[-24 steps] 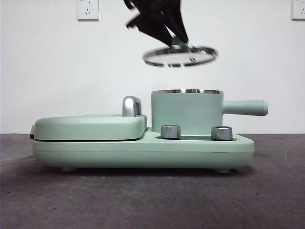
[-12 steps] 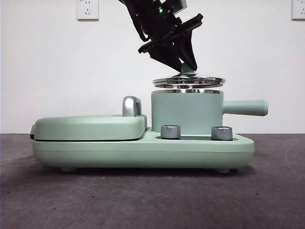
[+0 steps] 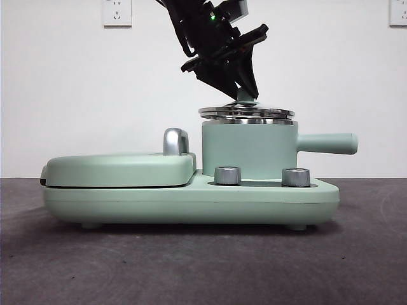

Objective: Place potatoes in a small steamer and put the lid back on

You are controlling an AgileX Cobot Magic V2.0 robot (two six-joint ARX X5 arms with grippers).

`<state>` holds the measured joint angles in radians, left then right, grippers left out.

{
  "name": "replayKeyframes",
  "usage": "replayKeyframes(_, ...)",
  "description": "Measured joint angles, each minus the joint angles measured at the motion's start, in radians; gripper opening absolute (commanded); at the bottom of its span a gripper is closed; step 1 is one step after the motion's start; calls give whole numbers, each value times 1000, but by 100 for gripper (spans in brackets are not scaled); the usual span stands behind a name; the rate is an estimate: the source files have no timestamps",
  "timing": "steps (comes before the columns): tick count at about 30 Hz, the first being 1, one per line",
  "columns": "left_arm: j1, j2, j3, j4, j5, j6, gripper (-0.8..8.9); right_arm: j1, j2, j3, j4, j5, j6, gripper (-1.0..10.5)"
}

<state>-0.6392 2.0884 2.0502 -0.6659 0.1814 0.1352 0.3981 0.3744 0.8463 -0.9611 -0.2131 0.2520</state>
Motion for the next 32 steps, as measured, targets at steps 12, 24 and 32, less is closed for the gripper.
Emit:
replayKeyframes(12, -1, 23, 0, 18, 8, 3, 15, 0, 0, 0, 0, 1, 0, 455)
replayKeyframes(24, -5, 31, 10, 19, 10, 4, 14, 0, 0, 0, -2, 3, 0, 455)
replayKeyframes(32, 4, 33, 10, 22, 42, 19, 14, 0, 0, 0, -2, 3, 0, 455)
